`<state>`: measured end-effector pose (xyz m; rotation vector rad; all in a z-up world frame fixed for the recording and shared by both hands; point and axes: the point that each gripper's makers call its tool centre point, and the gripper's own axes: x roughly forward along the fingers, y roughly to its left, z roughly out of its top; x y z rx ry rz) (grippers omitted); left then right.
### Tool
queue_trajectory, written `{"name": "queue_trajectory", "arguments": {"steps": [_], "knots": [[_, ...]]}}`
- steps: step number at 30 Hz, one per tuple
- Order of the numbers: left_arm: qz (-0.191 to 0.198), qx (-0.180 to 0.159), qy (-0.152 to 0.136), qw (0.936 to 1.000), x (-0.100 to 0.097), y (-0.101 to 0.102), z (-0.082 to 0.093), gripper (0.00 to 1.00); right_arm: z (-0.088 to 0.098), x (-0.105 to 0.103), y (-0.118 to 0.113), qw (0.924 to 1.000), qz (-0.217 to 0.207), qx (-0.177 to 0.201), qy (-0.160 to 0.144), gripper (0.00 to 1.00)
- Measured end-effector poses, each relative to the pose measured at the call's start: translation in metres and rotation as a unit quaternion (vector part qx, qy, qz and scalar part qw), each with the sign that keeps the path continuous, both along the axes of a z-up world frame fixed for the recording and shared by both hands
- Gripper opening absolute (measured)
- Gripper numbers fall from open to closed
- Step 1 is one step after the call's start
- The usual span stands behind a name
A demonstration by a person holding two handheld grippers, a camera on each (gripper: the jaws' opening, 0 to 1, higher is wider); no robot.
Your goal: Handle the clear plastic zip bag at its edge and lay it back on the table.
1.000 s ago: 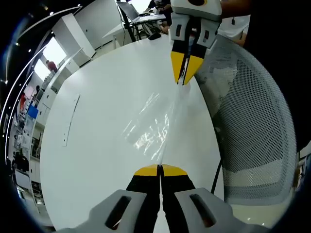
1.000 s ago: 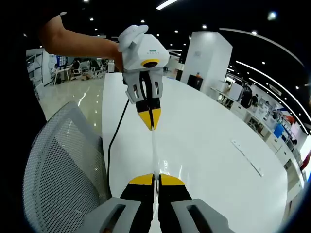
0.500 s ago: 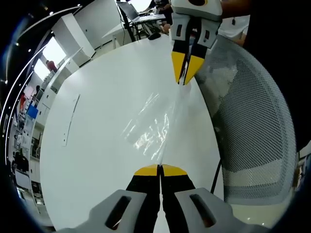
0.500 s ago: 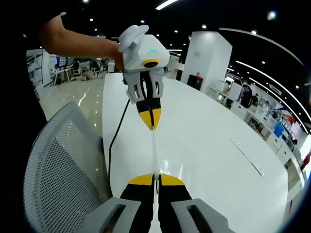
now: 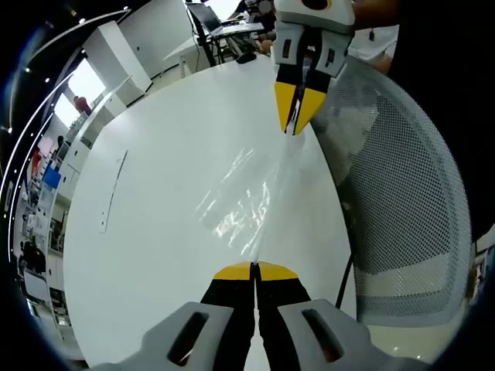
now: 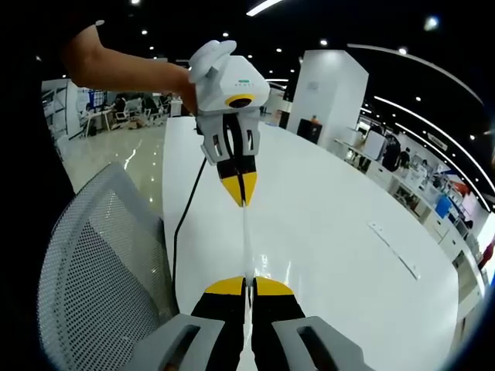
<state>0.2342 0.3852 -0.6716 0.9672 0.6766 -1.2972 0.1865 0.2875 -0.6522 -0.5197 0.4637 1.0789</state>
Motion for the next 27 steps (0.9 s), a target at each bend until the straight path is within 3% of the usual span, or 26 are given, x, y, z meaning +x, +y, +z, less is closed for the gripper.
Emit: {"name": "queue_trajectory", "arguments": {"steps": [27], "knots": [[0.003,-0.001,0.001,1.0000,0.0006,-0.0016,0.0015,0.00,-0.0005,-0.0004,-0.0029,1.0000,-0.003,0.003,0.001,0.00]]}}
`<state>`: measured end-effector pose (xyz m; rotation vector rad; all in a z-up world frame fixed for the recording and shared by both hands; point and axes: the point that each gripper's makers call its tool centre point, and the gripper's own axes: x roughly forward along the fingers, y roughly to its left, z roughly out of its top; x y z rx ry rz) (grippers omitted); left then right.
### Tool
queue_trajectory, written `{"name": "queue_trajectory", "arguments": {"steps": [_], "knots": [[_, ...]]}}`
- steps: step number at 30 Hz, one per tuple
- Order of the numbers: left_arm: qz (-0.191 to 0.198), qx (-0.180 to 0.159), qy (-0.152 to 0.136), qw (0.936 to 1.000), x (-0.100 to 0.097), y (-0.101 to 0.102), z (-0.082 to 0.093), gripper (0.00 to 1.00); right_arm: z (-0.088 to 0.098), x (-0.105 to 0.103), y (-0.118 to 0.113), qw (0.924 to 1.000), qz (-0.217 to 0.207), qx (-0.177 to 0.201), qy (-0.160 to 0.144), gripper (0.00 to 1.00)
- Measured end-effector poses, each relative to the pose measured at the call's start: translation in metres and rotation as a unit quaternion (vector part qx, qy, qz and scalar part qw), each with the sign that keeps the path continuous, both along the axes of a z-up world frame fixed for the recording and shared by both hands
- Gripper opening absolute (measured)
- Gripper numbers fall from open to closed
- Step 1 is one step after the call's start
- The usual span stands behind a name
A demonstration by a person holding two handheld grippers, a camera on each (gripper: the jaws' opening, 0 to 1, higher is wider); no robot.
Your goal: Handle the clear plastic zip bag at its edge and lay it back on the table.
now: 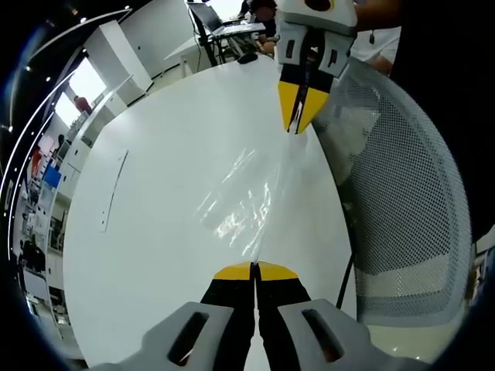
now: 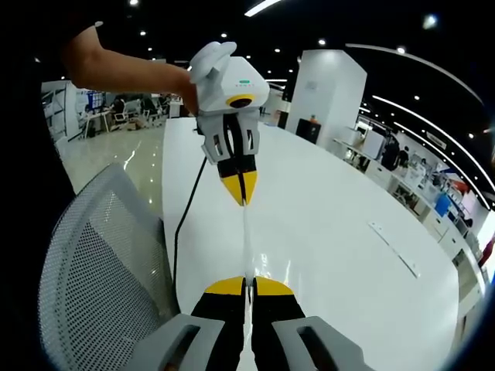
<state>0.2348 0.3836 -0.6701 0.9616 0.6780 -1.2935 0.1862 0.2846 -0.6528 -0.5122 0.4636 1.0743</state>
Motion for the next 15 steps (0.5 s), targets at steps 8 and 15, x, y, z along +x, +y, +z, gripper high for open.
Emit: {"name": "queue_trajectory", "arguments": {"steps": [8,15], "knots": [[0.002,0.001,-0.002,1.0000,0.0012,-0.0005,-0.0002,0.00,-0.0004,-0.0007,-0.0017,1.0000,-0.002,0.001,0.000,0.00],[0.007,-0.001,-0.001,1.0000,0.0024,0.0012,-0.0006,0.00,-0.0009,-0.0020,-0.0046,1.0000,-0.004,0.000,0.001,0.00]]}}
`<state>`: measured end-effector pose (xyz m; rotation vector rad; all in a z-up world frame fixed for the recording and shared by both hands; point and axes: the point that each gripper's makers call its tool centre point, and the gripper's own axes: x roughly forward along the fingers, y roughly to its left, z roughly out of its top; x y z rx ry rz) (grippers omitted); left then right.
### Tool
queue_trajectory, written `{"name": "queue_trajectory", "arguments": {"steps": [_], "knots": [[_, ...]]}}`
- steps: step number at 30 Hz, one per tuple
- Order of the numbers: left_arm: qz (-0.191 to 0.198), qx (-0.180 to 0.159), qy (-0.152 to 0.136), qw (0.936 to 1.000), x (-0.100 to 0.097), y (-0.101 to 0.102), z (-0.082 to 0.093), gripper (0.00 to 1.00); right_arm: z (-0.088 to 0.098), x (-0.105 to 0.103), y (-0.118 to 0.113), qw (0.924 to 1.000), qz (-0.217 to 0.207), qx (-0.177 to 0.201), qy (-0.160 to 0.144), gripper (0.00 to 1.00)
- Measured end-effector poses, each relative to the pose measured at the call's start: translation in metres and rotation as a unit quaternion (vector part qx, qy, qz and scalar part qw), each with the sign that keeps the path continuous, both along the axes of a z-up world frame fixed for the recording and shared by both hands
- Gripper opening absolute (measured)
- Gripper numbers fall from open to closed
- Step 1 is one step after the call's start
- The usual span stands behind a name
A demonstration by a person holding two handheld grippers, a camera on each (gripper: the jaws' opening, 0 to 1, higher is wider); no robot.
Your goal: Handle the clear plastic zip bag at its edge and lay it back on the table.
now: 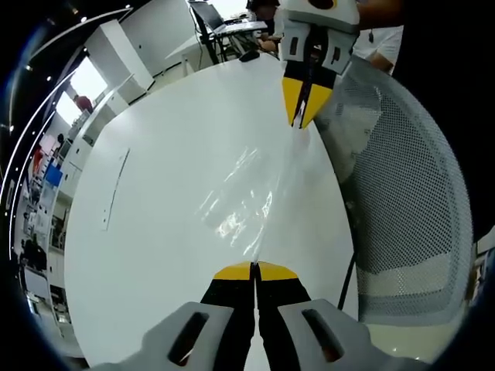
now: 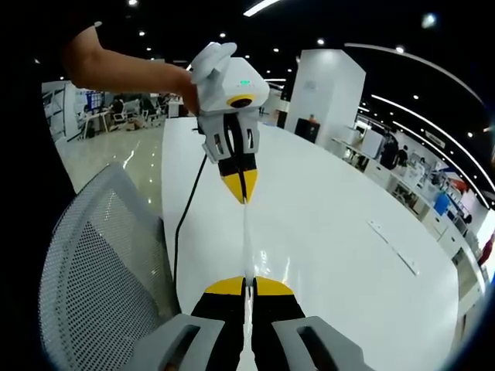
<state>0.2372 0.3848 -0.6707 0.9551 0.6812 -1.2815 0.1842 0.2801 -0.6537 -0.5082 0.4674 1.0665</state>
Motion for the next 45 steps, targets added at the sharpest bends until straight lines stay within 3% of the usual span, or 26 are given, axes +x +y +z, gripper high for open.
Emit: {"name": "queue_trajectory", "arguments": {"steps": [9,10,12,14,19,27,36,45], "knots": [[-0.001,-0.001,-0.005,1.0000,0.001,-0.002,0.002,0.00,0.000,0.000,0.000,1.0000,-0.002,0.000,0.002,0.00],[0.000,-0.002,-0.006,1.0000,0.001,-0.002,0.002,0.00,0.000,0.000,0.000,1.0000,-0.005,0.001,0.006,0.00],[0.003,-0.006,-0.013,0.9999,0.002,-0.004,0.006,0.00,-0.006,-0.008,0.001,0.9988,-0.002,0.003,0.048,0.00],[-0.003,-0.009,-0.016,0.9998,0.001,-0.007,0.009,0.00,-0.009,-0.004,-0.004,0.9996,-0.002,-0.014,0.025,0.00],[-0.014,-0.018,-0.024,0.9994,-0.002,-0.012,0.014,0.00,-0.010,-0.009,-0.009,0.9989,-0.012,-0.006,0.045,0.00],[-0.028,-0.022,-0.034,0.9988,-0.006,-0.018,0.019,0.00,-0.010,-0.013,-0.013,0.9986,-0.017,-0.007,0.049,0.00],[-0.039,-0.024,-0.036,0.9983,-0.012,-0.025,0.023,0.00,0.000,-0.022,-0.012,0.9976,-0.004,-0.005,0.069,0.06],[-0.054,-0.026,-0.042,0.9973,-0.016,-0.033,0.029,0.00,0.020,-0.017,-0.010,0.9962,-0.005,0.003,0.087,0.08]]}}
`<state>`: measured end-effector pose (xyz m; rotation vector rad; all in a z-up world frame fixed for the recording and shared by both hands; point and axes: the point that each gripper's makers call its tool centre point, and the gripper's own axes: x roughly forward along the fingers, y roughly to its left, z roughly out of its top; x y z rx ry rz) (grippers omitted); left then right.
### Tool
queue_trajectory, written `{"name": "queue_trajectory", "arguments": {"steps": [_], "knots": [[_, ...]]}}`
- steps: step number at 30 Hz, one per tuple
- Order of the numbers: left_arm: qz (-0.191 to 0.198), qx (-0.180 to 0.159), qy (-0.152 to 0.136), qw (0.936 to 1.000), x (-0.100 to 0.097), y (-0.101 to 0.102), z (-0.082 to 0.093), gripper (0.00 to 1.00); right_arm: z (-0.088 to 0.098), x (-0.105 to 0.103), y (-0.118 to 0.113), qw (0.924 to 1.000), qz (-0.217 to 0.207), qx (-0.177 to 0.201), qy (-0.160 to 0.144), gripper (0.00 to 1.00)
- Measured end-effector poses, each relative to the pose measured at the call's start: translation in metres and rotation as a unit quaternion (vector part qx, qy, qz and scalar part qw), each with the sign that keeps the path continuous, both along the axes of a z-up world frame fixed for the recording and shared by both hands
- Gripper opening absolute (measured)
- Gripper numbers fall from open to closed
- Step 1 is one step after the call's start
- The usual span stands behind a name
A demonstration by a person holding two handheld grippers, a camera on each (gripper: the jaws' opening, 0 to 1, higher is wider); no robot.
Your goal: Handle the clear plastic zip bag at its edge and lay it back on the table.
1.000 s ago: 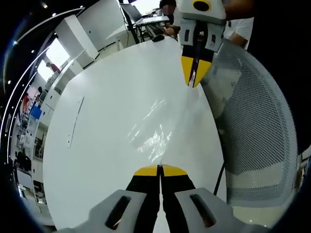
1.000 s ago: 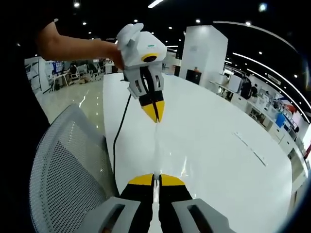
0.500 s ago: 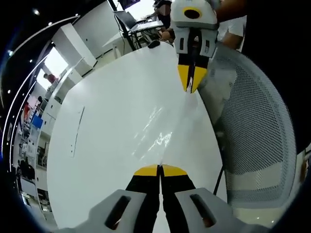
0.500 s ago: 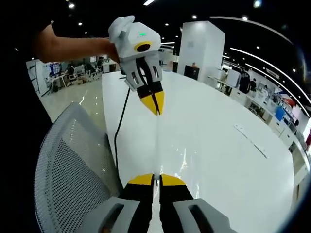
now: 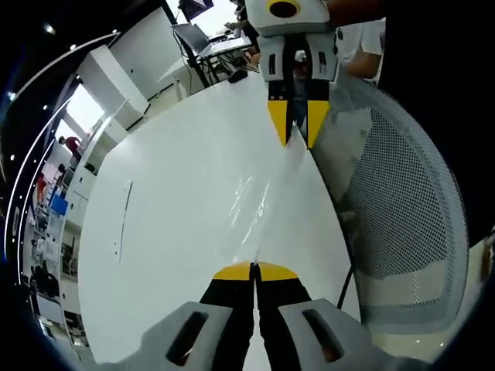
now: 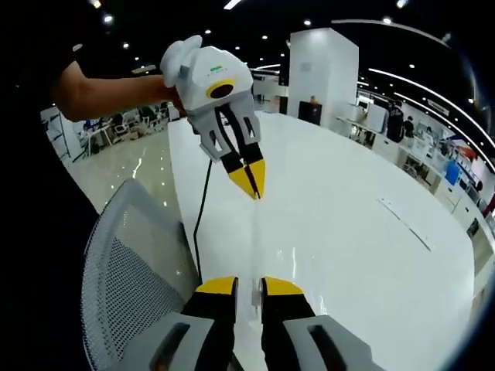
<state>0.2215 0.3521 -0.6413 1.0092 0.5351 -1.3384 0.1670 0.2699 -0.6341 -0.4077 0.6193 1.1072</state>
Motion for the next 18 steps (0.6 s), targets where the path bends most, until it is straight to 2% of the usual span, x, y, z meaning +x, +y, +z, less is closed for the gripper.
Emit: {"name": "queue_trajectory", "arguments": {"steps": [11,13,18], "knots": [[-0.003,-0.003,-0.002,1.0000,-0.003,-0.003,0.003,0.00,0.022,0.008,0.003,0.9998,0.000,0.012,0.013,0.08],[0.001,-0.004,0.000,1.0000,-0.003,-0.004,0.003,0.00,0.028,0.007,0.005,0.9992,-0.001,0.030,0.029,0.08],[0.005,-0.004,0.002,1.0000,-0.002,-0.003,0.002,0.00,0.032,0.011,0.003,0.9996,-0.001,0.023,0.019,0.09]]}}
